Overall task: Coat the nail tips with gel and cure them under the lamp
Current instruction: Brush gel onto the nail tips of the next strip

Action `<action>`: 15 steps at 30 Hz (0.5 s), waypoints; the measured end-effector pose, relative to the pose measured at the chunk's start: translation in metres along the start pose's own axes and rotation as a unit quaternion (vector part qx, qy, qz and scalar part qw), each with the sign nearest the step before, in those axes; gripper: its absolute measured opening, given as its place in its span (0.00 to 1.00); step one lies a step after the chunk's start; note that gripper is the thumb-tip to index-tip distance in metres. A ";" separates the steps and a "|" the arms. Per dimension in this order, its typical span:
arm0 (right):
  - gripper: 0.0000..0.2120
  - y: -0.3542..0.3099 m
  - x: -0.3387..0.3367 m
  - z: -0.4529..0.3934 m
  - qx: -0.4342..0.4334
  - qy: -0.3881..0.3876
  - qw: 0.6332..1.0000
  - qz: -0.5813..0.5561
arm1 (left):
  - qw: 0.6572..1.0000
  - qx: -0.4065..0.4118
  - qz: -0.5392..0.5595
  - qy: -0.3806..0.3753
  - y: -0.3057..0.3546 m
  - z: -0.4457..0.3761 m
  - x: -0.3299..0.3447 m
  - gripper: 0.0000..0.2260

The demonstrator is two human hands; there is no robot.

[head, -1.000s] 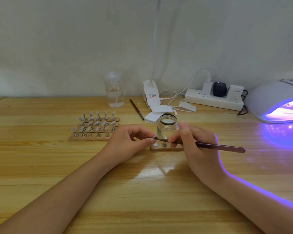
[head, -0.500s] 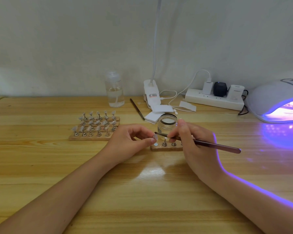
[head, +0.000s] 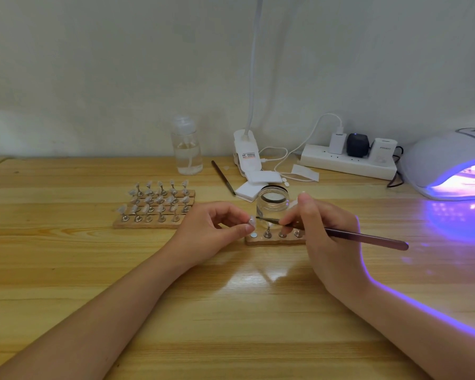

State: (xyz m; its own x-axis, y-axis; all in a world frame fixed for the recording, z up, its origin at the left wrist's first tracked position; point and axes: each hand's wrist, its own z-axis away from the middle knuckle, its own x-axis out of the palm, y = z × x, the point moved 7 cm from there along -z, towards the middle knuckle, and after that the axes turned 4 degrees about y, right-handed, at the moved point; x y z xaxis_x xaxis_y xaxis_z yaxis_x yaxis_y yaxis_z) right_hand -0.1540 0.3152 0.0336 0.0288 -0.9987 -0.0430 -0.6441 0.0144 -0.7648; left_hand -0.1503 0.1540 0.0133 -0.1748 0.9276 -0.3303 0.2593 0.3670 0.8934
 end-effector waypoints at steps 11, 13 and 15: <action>0.13 0.001 0.005 0.000 0.003 -0.026 0.998 0.064 | 1.000 -0.002 0.004 -0.002 -0.001 0.000 0.001 0.07; 0.14 -0.001 0.005 0.001 -0.004 -0.031 0.998 0.045 | 1.000 -0.006 0.005 0.001 -0.001 0.000 0.000 0.07; 0.15 -0.003 0.005 0.002 -0.008 -0.039 0.999 0.028 | 1.000 -0.008 0.003 -0.001 -0.001 0.000 0.000 0.07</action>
State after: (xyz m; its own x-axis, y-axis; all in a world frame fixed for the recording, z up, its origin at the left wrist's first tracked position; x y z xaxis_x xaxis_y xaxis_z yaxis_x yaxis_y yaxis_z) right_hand -0.1501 0.3100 0.0344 0.0516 -0.9892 -0.1370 -0.6581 0.0695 -0.7497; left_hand -0.1508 0.1538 0.0120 -0.1707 0.9302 -0.3250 0.2462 0.3596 0.9001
